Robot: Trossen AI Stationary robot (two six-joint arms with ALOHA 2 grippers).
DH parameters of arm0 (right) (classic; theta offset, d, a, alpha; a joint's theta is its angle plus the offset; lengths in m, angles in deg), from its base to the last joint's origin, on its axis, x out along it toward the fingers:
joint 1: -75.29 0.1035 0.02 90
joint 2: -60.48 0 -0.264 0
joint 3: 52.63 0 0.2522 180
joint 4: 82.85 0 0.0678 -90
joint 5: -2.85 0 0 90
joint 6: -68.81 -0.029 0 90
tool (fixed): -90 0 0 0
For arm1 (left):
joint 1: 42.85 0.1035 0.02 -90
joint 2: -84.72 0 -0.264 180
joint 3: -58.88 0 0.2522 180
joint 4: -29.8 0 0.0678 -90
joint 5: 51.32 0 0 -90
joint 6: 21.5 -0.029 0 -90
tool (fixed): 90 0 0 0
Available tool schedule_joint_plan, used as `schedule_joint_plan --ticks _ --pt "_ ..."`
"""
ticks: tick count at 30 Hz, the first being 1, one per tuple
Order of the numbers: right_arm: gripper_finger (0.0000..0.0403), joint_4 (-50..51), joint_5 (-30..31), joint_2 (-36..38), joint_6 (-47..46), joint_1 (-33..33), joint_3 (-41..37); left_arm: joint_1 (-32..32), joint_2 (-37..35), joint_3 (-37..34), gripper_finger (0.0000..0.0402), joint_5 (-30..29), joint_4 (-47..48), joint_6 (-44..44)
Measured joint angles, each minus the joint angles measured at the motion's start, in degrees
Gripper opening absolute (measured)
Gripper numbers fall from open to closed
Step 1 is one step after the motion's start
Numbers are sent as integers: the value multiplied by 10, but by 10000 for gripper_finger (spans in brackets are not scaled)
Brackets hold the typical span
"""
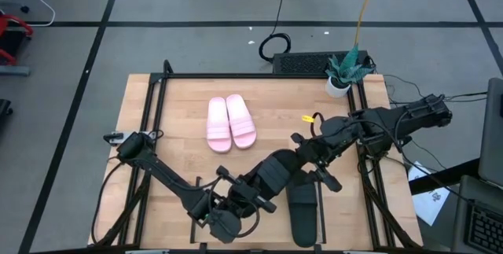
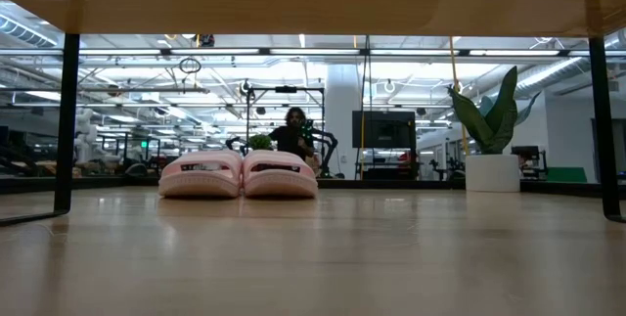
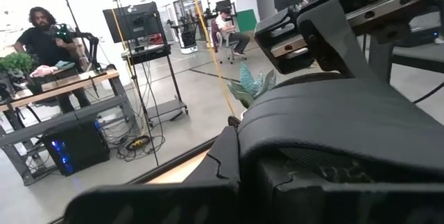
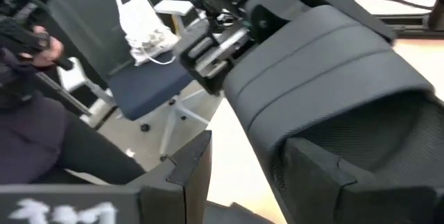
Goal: Pick and place slides into the shelf
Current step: Put the black slipper on the shelf
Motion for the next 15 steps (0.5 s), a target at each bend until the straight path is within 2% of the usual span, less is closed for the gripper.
schedule_joint_plan --ticks 15 --pt "155 -22 -4 -26 10 -5 0 2 -1 0 0 -6 -16 2"
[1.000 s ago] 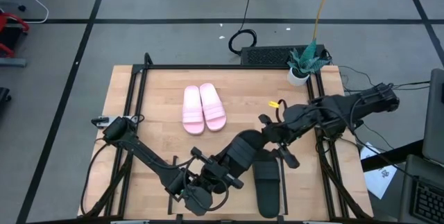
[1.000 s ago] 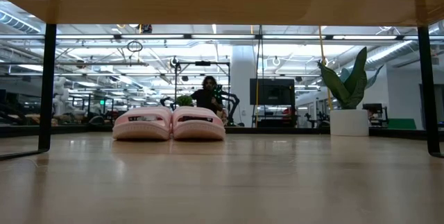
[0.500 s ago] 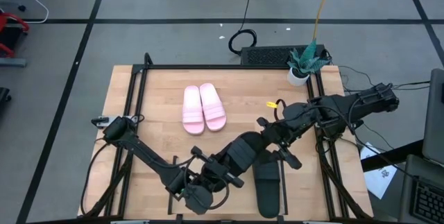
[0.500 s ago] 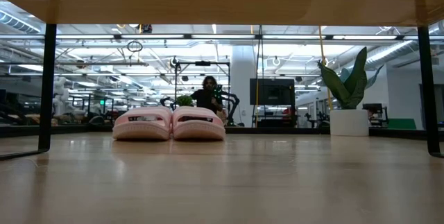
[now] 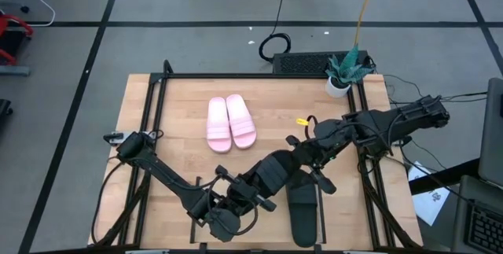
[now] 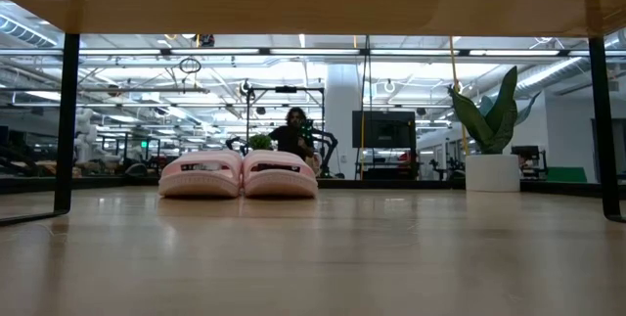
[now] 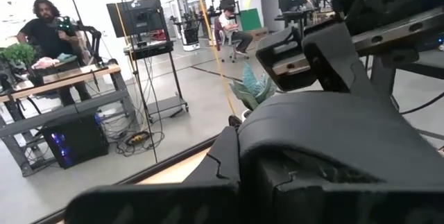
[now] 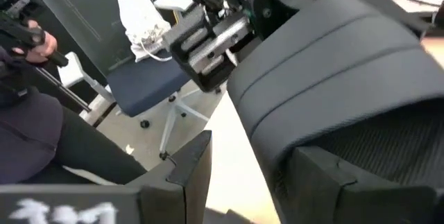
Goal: Pick and place slides into the shelf
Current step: Put the black slipper on the shelf
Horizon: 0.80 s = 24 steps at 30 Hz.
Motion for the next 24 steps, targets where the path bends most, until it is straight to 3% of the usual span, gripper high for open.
schedule_joint_plan --ticks 7,15,24 --pt "126 -25 0 0 1 -4 0 -1 0 0 0 -2 -1 1" --pt "15 -28 0 -5 4 -4 0 -2 0 0 0 6 -1 -1" --pt "4 -30 10 -7 5 -10 0 -28 -19 0 16 11 -19 -32"
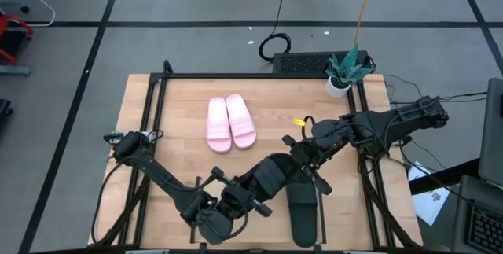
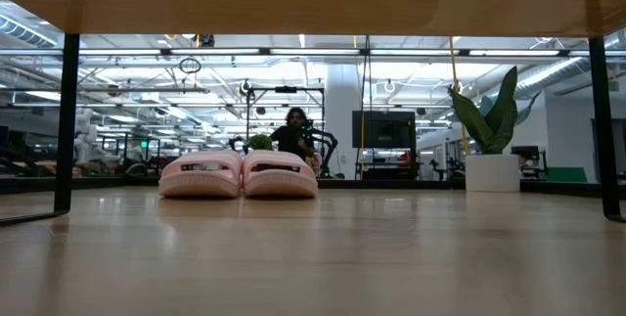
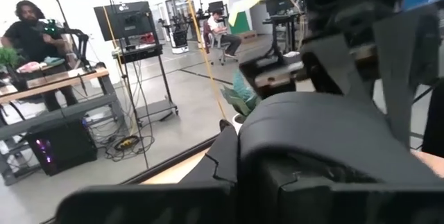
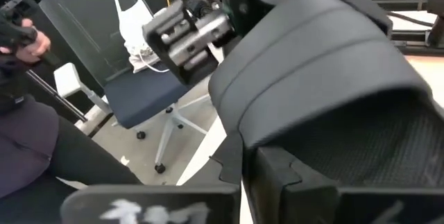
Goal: Pick and place slides into the shelf
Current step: Put the black slipper on the shelf
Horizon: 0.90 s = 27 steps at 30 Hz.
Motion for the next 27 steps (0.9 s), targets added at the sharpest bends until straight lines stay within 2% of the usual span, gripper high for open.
schedule_joint_plan --ticks 4,8,13,22,27 --pt "2 -5 -27 0 1 -17 0 -17 -14 0 33 7 -25 -38" --pt "2 -16 -97 -1 -6 -37 0 -31 -21 0 48 7 -33 -60" --pt "1 0 -142 1 -11 -53 0 -53 -28 0 61 -1 -32 -77" --pt "1 2 -193 1 -9 -58 0 -74 -27 0 62 -4 -31 -92" --pt "1 14 -245 1 2 -59 0 -86 -44 0 62 -5 -33 -123"
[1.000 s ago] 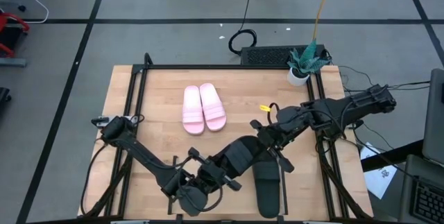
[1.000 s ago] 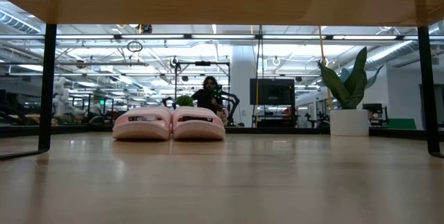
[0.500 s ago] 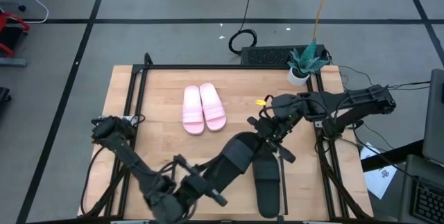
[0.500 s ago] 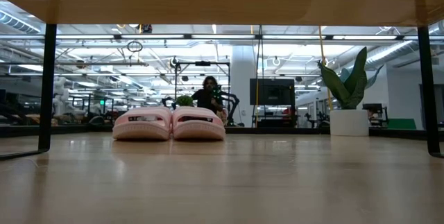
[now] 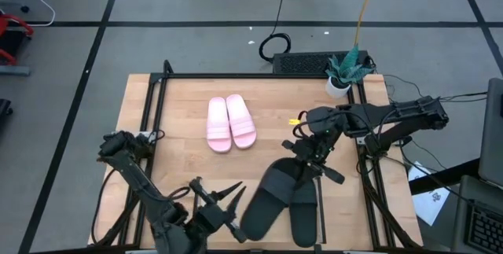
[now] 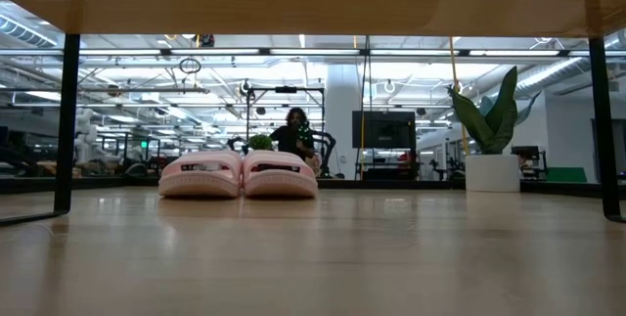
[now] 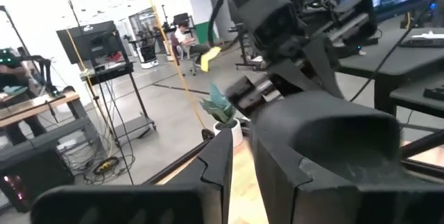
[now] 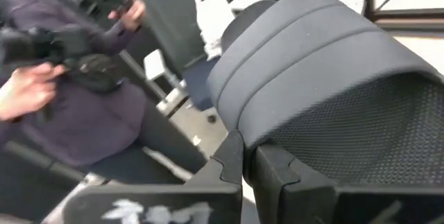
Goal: Pick and place slides into the shelf
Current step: Put the black slipper on the shelf
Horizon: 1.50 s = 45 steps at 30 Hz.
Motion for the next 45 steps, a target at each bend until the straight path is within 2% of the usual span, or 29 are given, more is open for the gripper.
schedule_joint_plan --ticks 3,10,19,26,31,37,41,45 --pt "0 23 -38 0 15 -2 0 -13 -17 0 62 0 3 -13" --pt "0 37 -65 -30 43 -3 0 -20 -40 0 63 0 2 -29" --pt "0 60 -130 -112 93 -3 36 -20 -39 0 63 0 24 -36" --pt "0 220 -117 -180 213 -11 111 -20 -39 0 63 0 29 -36" --pt "0 327 -67 -226 301 -14 194 -17 -39 0 63 0 38 -36" --pt "0 370 -70 -249 340 -31 259 -17 -39 0 63 1 38 -35" --pt "0 373 -115 -250 351 -36 261 -17 -39 0 63 1 38 -35" --pt "0 397 -125 -250 374 -36 261 -17 -39 0 63 0 38 -36"
